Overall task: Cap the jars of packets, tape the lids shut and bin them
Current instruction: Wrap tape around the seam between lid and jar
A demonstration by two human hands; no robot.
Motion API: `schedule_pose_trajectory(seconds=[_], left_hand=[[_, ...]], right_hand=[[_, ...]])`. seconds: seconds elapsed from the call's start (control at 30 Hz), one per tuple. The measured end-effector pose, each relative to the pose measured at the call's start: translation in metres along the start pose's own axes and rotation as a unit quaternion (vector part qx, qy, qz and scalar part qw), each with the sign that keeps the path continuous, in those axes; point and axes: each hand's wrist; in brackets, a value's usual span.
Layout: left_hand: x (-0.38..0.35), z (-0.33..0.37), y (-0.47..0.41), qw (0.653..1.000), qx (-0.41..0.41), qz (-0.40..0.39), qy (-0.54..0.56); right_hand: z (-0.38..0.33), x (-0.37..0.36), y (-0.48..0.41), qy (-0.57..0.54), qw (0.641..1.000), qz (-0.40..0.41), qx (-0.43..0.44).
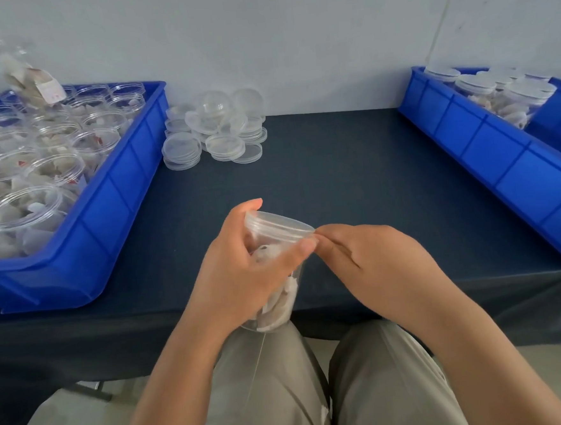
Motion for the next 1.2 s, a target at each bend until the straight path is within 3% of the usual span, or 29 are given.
schedule_pose_trajectory(seconds=[0.1, 0.23, 0.3, 0.4, 0.57, 0.7, 0.8, 0.97, 1.07, 1.2], left_hand=[[-0.001, -0.003, 0.000, 0.998, 0.000, 0.037, 0.040], [0.008, -0.008, 0.000, 0.977, 0.040, 0.028, 0.208], [0.009, -0.009, 0.002, 0.950, 0.056, -0.016, 0.306], [0.011, -0.012, 0.004, 0.882, 0.073, -0.100, 0.454], [0.015, -0.020, 0.003, 0.839, 0.072, -0.220, 0.492], [0.014, -0.031, 0.000, 0.846, 0.045, -0.229, 0.479], [0.013, -0.033, -0.004, 0.889, 0.005, -0.220, 0.401], [0.020, -0.032, -0.006, 0.972, -0.049, -0.101, 0.206], [0.010, -0.021, 0.002, 0.983, -0.080, -0.092, 0.139], [-0.013, -0.010, 0.002, 0.995, -0.049, 0.041, 0.075]], right_hand=[[0.002, -0.002, 0.002, -0.032, 0.999, -0.025, 0.012], [0.013, 0.012, 0.006, -0.117, 0.987, -0.100, 0.037], [0.015, 0.019, 0.006, -0.139, 0.983, -0.112, 0.044], [0.016, 0.023, 0.003, -0.126, 0.984, -0.113, 0.055], [0.024, 0.027, -0.002, -0.106, 0.986, -0.110, 0.063], [0.019, 0.021, -0.004, -0.106, 0.986, -0.115, 0.059], [0.015, 0.019, -0.003, -0.086, 0.990, -0.098, 0.051], [0.009, 0.012, 0.003, -0.066, 0.997, -0.018, 0.028], [0.004, 0.009, 0.004, -0.060, 0.998, 0.024, 0.025], [-0.002, 0.004, 0.003, -0.031, 0.999, 0.021, 0.031]])
Point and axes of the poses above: each hand's wrist, its own y-axis away from the middle knuckle, its own x-axis out of the back of the hand, z = x × y, and after that the axes turned 8 degrees about -z, right-handed
